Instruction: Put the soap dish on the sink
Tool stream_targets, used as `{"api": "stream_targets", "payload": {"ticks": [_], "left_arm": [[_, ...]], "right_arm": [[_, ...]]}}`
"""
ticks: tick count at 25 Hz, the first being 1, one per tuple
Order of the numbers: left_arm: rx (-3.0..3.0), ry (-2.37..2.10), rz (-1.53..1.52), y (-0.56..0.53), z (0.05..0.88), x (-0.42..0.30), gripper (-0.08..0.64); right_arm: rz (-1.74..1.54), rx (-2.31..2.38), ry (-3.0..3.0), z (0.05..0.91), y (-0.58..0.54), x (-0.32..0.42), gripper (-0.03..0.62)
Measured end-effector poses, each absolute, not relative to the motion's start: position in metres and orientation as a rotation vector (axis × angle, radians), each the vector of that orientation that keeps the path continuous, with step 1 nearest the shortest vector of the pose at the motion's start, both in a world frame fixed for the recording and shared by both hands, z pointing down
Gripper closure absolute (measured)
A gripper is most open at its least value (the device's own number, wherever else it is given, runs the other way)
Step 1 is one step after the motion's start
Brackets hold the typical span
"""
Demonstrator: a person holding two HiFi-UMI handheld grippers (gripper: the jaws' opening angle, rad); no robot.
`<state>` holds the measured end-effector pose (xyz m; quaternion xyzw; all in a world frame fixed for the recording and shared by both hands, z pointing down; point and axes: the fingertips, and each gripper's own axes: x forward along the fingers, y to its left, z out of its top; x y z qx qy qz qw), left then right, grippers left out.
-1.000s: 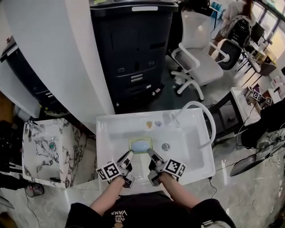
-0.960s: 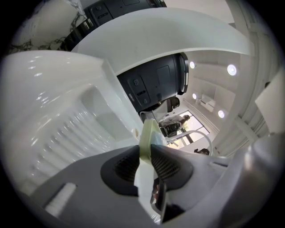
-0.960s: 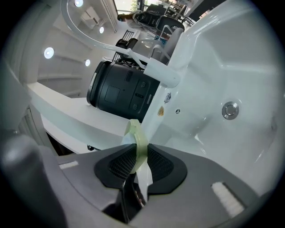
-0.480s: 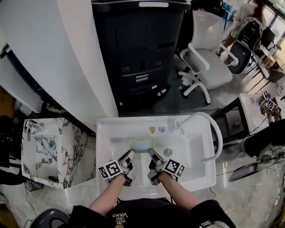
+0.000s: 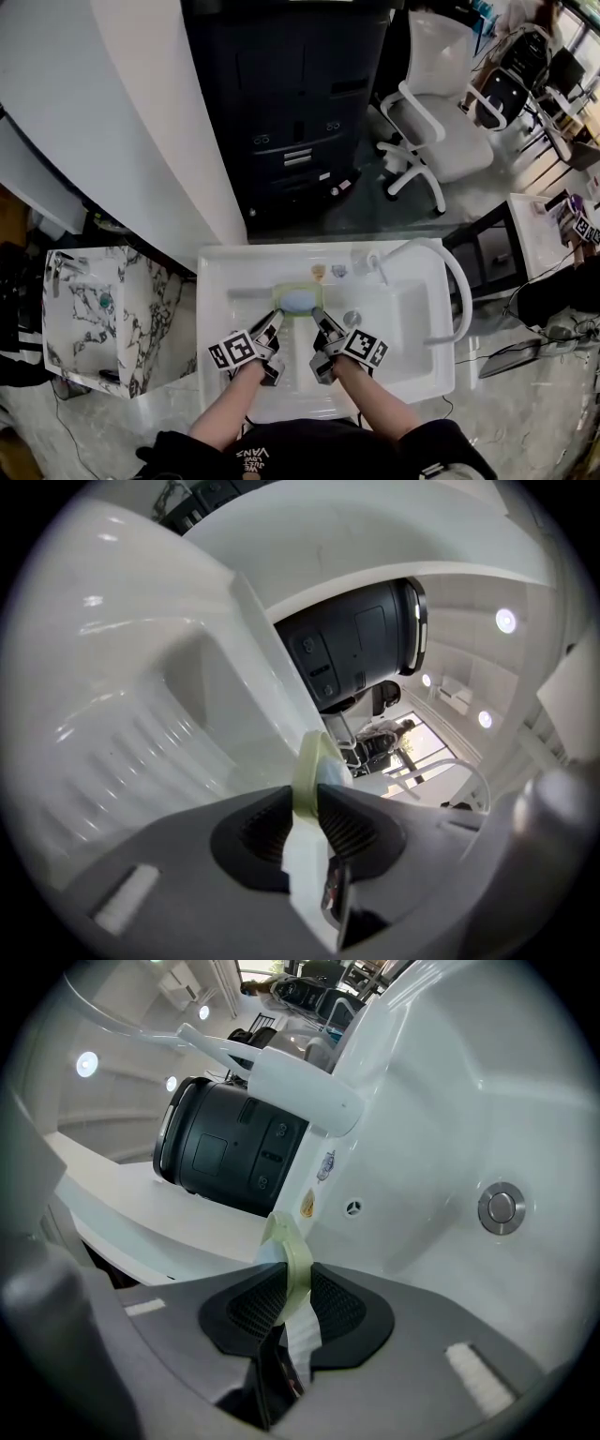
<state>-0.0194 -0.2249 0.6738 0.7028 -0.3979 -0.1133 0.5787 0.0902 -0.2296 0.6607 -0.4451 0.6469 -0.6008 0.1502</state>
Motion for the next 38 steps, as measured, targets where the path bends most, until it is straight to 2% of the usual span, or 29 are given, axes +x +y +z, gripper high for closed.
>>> {"api": "stream_targets", "payload": {"ticks": [16, 38], "left_arm": [[1.56, -0.971, -0.238, -0.247, 0.691, -0.01, 0.439], [1.428, -1.023, -0.36, -0.266, 0.689, -0.009, 0.439]], "right_arm": [[-1.781, -1.303, 1.791, 0.682, -0.252, 0.101, 0.514], [-1.645, -1.316, 1.919, 0.666, -0.271, 0.115, 0.494]]}}
